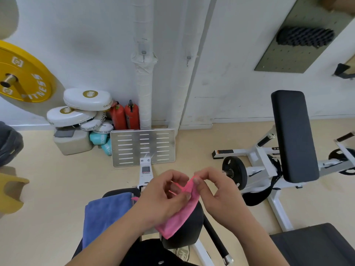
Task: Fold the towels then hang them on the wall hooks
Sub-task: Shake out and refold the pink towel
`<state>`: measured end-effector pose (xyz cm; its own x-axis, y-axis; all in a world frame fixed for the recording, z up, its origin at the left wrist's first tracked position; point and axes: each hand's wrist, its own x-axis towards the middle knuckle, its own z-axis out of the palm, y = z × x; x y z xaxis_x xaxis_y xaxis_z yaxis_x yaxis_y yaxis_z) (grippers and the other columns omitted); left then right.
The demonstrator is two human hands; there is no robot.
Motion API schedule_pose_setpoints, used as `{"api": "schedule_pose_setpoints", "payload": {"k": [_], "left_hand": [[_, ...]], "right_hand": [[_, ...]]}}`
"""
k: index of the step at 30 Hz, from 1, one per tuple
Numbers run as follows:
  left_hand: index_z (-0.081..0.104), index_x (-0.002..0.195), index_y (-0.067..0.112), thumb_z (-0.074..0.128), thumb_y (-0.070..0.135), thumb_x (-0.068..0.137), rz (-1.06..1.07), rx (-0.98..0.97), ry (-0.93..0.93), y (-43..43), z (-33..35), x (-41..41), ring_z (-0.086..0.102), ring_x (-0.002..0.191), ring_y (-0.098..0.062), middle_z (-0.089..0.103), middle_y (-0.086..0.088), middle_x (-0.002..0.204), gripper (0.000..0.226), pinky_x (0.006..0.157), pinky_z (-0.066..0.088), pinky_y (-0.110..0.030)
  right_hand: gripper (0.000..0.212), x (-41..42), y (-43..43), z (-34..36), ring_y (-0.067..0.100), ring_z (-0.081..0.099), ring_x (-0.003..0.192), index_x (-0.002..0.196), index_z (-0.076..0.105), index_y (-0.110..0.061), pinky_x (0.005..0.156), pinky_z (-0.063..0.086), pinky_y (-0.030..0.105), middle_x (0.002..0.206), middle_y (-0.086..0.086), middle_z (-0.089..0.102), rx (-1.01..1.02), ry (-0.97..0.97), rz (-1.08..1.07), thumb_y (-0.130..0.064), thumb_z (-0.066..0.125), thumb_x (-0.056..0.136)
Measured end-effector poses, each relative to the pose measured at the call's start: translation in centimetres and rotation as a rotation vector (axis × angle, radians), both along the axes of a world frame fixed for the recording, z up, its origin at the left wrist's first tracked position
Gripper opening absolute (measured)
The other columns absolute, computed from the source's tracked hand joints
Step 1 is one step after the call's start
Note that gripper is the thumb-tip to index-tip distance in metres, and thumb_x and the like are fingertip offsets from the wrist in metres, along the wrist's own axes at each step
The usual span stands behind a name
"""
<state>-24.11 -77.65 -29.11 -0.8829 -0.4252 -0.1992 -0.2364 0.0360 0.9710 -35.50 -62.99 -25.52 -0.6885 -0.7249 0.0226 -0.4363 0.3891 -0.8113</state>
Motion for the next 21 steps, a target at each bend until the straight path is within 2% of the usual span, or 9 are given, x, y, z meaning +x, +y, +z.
{"api": "schedule_pose_setpoints", "payload": {"k": [2,4,6,9,12,14,18,21], "left_hand": [[0.072,0.093,0.026,0.076,0.028,0.077,-0.089,-0.091,-0.032,-0.6,-0.7,0.4,0.063,0.070,-0.015,0.070,0.000,0.079,0.016,0.067,0.053,-0.029],[0.070,0.084,0.023,0.075,0.024,0.078,-0.166,-0.171,-0.066,-1.3,-1.5,0.8,0.057,0.065,-0.008,0.066,-0.003,0.075,0.008,0.063,0.048,-0.025],[0.068,0.078,0.027,0.074,0.020,0.079,-0.234,-0.298,-0.134,-2.1,-2.6,1.3,0.056,0.064,-0.001,0.066,0.005,0.072,0.009,0.064,0.047,-0.021],[0.065,0.075,0.029,0.070,0.024,0.079,-0.303,-0.462,-0.200,-3.0,-4.2,1.9,0.058,0.069,-0.003,0.064,0.013,0.071,0.009,0.068,0.053,-0.028],[0.067,0.078,0.028,0.067,0.019,0.082,-0.316,-0.451,-0.201,-2.9,-5.6,1.8,0.063,0.074,-0.006,0.069,0.012,0.076,0.010,0.072,0.057,-0.033],[0.066,0.081,0.029,0.066,0.017,0.087,-0.347,-0.404,-0.201,-2.3,-6.4,1.6,0.065,0.076,-0.009,0.069,0.011,0.078,0.013,0.073,0.058,-0.035],[0.065,0.084,0.031,0.067,0.018,0.094,-0.278,-0.320,-0.195,-0.3,-6.9,0.7,0.062,0.072,-0.003,0.069,0.015,0.078,0.017,0.069,0.052,-0.022],[0.071,0.092,0.030,0.070,0.018,0.094,-0.170,-0.212,-0.186,1.3,-6.8,0.3,0.068,0.078,-0.005,0.074,0.012,0.086,0.012,0.071,0.054,-0.020]], "right_hand": [[0.013,0.5,0.2,0.2,0.003,0.068,0.099,0.088,0.067,-0.026,0.085,0.048,0.010,0.091,-0.014,0.074,-0.019,-0.069,-0.068,-0.019,0.066,0.098],[0.010,0.9,0.6,0.4,0.004,0.069,0.096,0.088,0.068,-0.022,0.085,0.051,0.013,0.089,-0.011,0.075,-0.043,-0.130,-0.124,-0.019,0.067,0.098],[0.009,1.1,1.2,0.7,0.003,0.069,0.090,0.089,0.070,-0.022,0.081,0.051,0.014,0.087,-0.010,0.075,-0.036,-0.159,-0.188,-0.020,0.068,0.097],[0.010,0.8,2.6,0.7,0.010,0.069,0.083,0.089,0.071,-0.025,0.075,0.055,0.022,0.083,-0.007,0.074,-0.084,-0.221,-0.370,-0.022,0.067,0.098],[0.012,0.2,4.3,0.6,0.007,0.069,0.080,0.088,0.071,-0.031,0.076,0.054,0.027,0.083,-0.008,0.074,-0.118,-0.235,-0.531,-0.027,0.065,0.098],[0.013,0.0,5.2,0.7,0.005,0.067,0.076,0.088,0.070,-0.030,0.073,0.054,0.026,0.082,-0.007,0.073,-0.123,-0.233,-0.548,-0.028,0.064,0.099],[0.011,-0.9,7.4,1.1,0.004,0.068,0.076,0.091,0.069,-0.028,0.069,0.054,0.016,0.082,-0.011,0.073,-0.049,-0.125,-0.497,-0.026,0.064,0.100],[0.011,-2.6,9.1,1.2,0.006,0.067,0.074,0.090,0.068,-0.028,0.067,0.051,0.019,0.078,-0.009,0.072,-0.052,-0.116,-0.542,-0.031,0.063,0.099]]}}
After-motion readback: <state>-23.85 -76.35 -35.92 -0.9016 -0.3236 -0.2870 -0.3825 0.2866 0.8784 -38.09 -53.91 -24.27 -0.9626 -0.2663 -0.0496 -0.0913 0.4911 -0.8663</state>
